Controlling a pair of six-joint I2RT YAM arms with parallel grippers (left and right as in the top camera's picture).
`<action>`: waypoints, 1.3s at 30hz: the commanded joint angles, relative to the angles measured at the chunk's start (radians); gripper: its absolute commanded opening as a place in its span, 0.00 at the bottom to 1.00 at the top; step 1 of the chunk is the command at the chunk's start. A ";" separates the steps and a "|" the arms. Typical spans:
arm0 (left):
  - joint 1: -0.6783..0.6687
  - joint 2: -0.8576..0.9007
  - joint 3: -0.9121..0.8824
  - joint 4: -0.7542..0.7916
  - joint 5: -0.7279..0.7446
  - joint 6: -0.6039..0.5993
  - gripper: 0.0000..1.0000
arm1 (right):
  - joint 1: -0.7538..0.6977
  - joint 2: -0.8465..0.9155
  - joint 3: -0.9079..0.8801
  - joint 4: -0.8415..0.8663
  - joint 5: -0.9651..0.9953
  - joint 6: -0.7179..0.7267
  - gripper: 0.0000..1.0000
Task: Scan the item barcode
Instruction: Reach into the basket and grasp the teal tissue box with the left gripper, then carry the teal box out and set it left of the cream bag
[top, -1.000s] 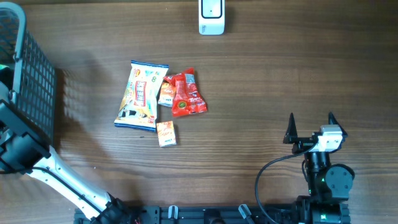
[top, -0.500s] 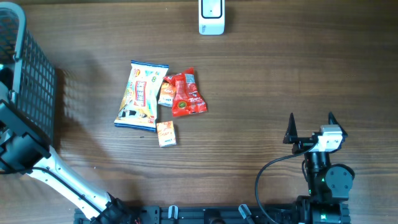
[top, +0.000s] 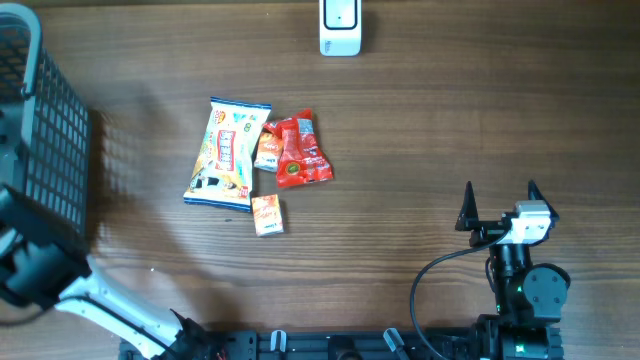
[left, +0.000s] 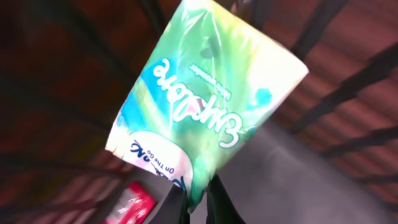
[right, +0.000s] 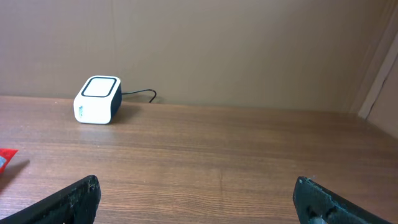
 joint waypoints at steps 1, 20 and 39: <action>-0.002 -0.160 0.003 -0.054 0.006 -0.062 0.04 | -0.005 -0.004 -0.002 0.002 0.010 0.014 1.00; -0.344 -0.391 0.002 -0.586 0.410 -0.300 0.04 | -0.005 -0.004 -0.002 0.002 0.010 0.014 1.00; -0.755 -0.375 -0.243 -0.620 0.256 -0.292 0.42 | -0.005 -0.004 -0.002 0.002 0.010 0.014 1.00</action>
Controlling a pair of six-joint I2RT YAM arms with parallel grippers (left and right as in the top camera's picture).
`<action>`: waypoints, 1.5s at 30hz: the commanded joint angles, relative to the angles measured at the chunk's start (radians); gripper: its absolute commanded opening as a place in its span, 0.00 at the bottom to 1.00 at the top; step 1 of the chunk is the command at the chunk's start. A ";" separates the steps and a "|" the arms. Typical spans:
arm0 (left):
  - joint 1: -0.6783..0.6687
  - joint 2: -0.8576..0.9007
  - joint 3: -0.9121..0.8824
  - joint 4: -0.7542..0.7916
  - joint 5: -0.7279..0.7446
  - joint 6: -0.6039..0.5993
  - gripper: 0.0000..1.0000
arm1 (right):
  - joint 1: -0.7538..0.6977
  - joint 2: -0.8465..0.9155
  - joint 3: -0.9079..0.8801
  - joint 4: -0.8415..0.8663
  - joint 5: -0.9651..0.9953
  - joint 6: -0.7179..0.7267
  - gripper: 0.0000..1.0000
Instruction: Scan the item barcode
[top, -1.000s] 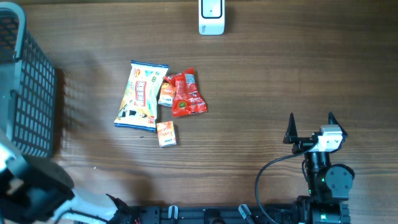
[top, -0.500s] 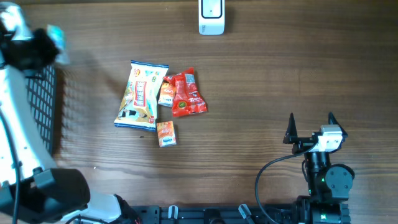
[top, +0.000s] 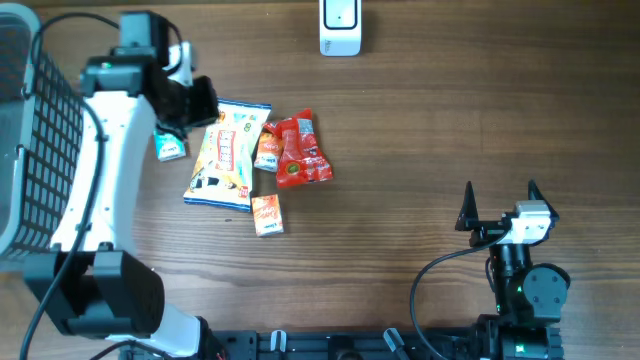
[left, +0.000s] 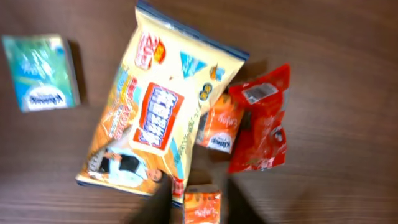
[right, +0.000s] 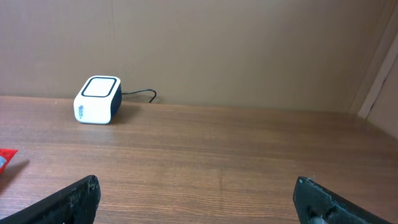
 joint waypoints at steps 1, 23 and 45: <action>-0.006 -0.003 -0.011 0.006 -0.077 -0.010 0.47 | -0.005 -0.004 -0.002 0.002 0.010 0.015 1.00; 0.314 -0.235 0.349 0.086 -0.820 -0.108 1.00 | -0.005 -0.004 -0.002 0.002 0.010 0.014 1.00; 0.744 0.245 0.348 -0.069 -0.679 -0.114 1.00 | -0.005 -0.004 -0.002 0.002 0.010 0.015 1.00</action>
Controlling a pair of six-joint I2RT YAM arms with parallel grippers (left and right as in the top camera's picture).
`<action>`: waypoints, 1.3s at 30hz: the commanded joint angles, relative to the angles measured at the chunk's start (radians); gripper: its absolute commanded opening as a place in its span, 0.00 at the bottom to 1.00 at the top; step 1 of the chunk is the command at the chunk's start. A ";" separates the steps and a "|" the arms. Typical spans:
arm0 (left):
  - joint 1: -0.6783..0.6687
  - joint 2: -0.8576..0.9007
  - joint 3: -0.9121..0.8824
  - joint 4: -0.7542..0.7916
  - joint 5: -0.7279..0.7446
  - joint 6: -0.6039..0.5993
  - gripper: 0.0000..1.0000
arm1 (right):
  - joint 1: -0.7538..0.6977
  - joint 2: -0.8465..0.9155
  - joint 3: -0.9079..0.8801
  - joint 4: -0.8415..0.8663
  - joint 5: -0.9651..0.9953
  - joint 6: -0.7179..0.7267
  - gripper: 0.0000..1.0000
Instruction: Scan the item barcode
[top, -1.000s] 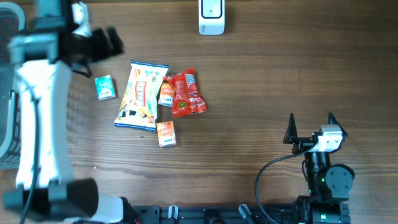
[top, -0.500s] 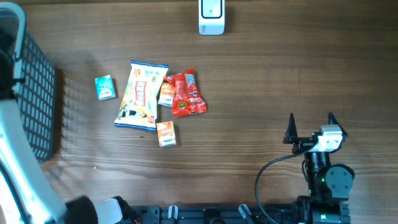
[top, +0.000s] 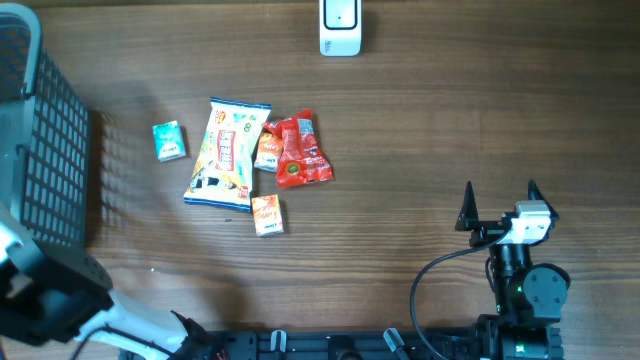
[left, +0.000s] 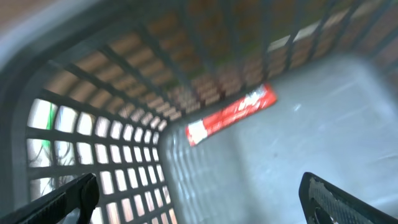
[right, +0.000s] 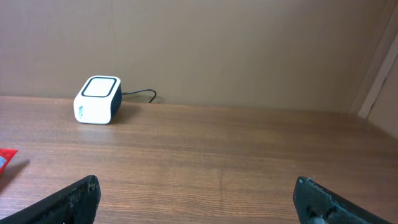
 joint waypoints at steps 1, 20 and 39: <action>0.033 0.118 -0.002 -0.035 0.071 -0.008 1.00 | -0.005 -0.004 -0.002 0.002 0.010 0.014 1.00; 0.040 0.362 -0.002 0.011 0.192 0.256 0.94 | -0.005 -0.004 -0.002 0.002 0.010 0.014 1.00; 0.044 0.401 -0.002 0.091 0.034 0.405 0.64 | -0.005 -0.004 -0.002 0.002 0.010 0.014 1.00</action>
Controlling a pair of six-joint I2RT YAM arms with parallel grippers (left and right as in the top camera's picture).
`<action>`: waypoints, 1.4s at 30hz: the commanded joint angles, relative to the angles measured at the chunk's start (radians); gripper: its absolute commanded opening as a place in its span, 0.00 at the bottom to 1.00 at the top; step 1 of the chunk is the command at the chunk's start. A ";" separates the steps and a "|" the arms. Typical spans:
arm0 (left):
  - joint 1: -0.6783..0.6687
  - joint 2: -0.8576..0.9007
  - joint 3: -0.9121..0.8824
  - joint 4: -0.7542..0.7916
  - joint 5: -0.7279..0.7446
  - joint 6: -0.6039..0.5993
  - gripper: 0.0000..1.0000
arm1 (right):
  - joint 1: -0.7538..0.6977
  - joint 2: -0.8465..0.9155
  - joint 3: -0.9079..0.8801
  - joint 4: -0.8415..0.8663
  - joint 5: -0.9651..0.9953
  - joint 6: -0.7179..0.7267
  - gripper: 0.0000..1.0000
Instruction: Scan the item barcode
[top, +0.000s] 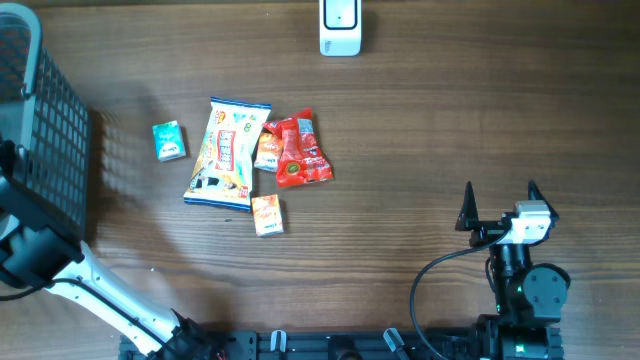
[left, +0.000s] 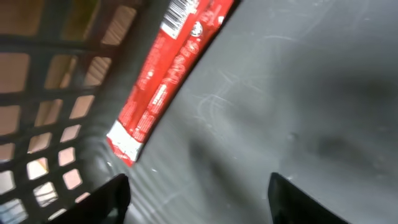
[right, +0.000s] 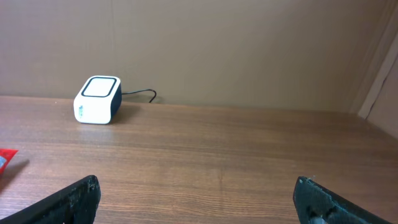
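Observation:
In the left wrist view my left gripper (left: 199, 202) is open inside the grey basket, low over its floor (left: 292, 93). A long red stick packet (left: 168, 68) with a barcode at its end lies ahead of the fingers, against the mesh wall. From overhead only the left arm (top: 30, 245) shows beside the basket (top: 45, 130). The white scanner (top: 339, 28) stands at the table's far edge. My right gripper (top: 500, 200) rests open at the near right, holding nothing, and its wrist view faces the scanner (right: 97, 99).
On the table lie a green tissue pack (top: 169, 141), a large snack bag (top: 227, 153), a red packet (top: 300, 150) and two small orange packs (top: 267, 215). The scanner's cable (right: 140, 93) runs along the back wall.
My left gripper, still open, is now lower in the basket and much closer to the red stick packet. The right arm and the items on the table have not moved.
My left gripper was first shut on the green tissue pack among the basket's bars. Then the pack lay on the table left of the snack bag, with the gripper above the pile. After that the gripper was open in the basket, and now it is low near the red packet.

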 joint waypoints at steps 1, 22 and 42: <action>0.009 0.008 -0.001 0.014 -0.060 0.034 0.64 | -0.005 -0.004 -0.002 0.002 0.010 0.014 1.00; 0.014 0.010 -0.001 0.093 -0.410 0.002 0.04 | -0.005 -0.004 -0.002 0.002 0.010 0.014 1.00; 0.074 0.101 -0.003 0.108 -0.278 0.005 0.04 | -0.005 -0.004 -0.002 0.002 0.010 0.014 1.00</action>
